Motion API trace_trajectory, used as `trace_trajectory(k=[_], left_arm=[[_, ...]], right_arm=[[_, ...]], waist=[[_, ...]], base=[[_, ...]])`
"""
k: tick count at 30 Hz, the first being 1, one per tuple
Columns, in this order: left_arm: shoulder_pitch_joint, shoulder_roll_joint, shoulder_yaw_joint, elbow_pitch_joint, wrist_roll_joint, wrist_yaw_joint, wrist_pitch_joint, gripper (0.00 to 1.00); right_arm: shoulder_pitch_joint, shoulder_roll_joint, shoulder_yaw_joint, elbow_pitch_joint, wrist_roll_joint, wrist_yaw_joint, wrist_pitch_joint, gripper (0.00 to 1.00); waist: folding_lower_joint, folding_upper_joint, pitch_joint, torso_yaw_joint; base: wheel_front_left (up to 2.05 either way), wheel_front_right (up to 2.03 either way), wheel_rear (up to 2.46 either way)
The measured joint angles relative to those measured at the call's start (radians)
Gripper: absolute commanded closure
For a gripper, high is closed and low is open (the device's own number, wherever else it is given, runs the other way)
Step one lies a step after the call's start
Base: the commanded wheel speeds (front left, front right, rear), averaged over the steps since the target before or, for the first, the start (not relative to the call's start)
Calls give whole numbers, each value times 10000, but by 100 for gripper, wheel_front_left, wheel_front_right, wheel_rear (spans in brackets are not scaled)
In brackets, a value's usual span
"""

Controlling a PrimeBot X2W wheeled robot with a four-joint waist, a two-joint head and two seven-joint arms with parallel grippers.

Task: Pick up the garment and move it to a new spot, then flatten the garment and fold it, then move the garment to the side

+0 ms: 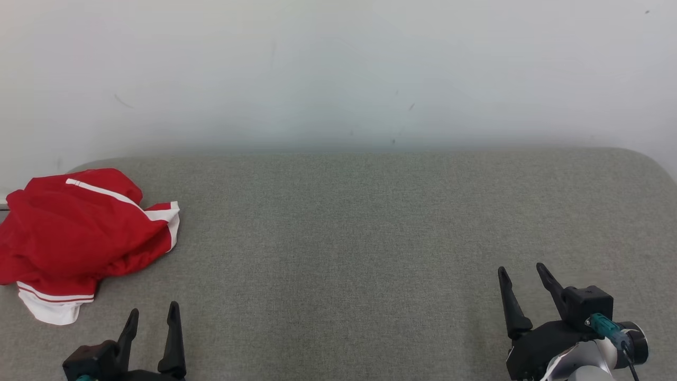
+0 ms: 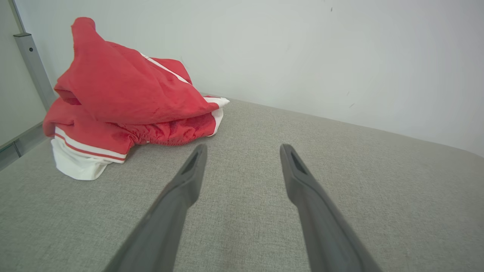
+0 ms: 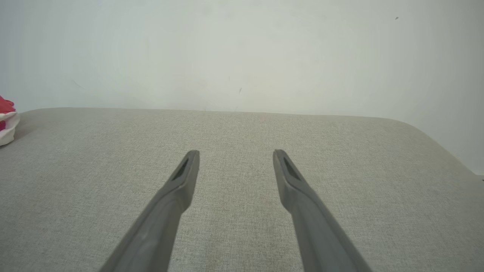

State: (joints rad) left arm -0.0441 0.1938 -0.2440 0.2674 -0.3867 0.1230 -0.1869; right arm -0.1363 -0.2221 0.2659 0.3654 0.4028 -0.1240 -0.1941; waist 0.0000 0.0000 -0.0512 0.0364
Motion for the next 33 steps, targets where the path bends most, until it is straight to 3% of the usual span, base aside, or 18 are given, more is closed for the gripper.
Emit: trace_trajectory(k=[19,33], left_arm=[[-3,-36,-157,-282,-10,0,303,0],[41,31,8,-391,84,2,460,0]], right_arm=[[361,121,-610,-441,-370,-4,96,0],[490,385,-451,-704,-443,-4,368,0]], waist=[[0,0,-34,93],[0,0,-11,1448]], base=[[0,0,0],[0,0,0]])
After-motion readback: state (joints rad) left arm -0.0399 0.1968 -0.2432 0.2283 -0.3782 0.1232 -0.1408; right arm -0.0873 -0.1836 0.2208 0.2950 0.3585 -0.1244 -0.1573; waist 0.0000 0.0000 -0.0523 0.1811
